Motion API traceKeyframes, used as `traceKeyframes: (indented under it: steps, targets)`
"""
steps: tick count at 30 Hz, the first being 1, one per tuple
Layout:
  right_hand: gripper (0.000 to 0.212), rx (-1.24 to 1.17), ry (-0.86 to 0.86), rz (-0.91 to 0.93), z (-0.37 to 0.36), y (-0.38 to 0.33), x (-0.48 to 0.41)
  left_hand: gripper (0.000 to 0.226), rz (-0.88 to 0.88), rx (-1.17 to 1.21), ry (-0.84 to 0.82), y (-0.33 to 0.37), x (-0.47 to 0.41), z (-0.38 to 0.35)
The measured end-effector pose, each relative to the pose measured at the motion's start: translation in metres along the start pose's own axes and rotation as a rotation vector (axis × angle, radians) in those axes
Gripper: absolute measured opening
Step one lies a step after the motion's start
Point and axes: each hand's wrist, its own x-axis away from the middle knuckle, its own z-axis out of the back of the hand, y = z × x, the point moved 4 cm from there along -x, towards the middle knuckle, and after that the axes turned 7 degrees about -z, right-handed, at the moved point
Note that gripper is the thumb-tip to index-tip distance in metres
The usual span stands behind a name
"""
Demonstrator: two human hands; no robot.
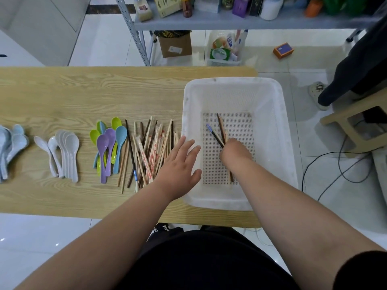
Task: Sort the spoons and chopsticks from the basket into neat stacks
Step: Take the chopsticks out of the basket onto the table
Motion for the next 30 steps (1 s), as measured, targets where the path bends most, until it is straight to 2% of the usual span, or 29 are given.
traceKeyframes:
  steps: [10, 17, 24, 27, 30]
  targets:
    - [0.021, 0.154, 0.075, 0.063, -0.001, 0.012, 0.01, 0.068, -0.034, 0.03, 0.001, -0.01, 0.04, 0.003]
    - [0.024, -0.222, 0.076, 0.133, 0.025, 0.006, 0.036, 0.081, -0.057, 0.03, -0.143, -0.008, 0.029, 0.011]
    - [0.018, -0.568, 0.125, 0.277, 0.079, -0.056, 0.101, 0.078, -0.127, 0.055, -0.167, -0.017, 0.022, 0.022]
    - [0.015, -0.574, 0.092, 0.374, 0.077, -0.1, 0.135, 0.068, -0.092, 0.07, -0.1, -0.052, 0.049, 0.025]
    - [0.016, -0.428, 0.014, 0.42, 0.046, -0.145, 0.153, 0.054, 0.01, 0.068, -0.019, -0.11, 0.099, 0.022]
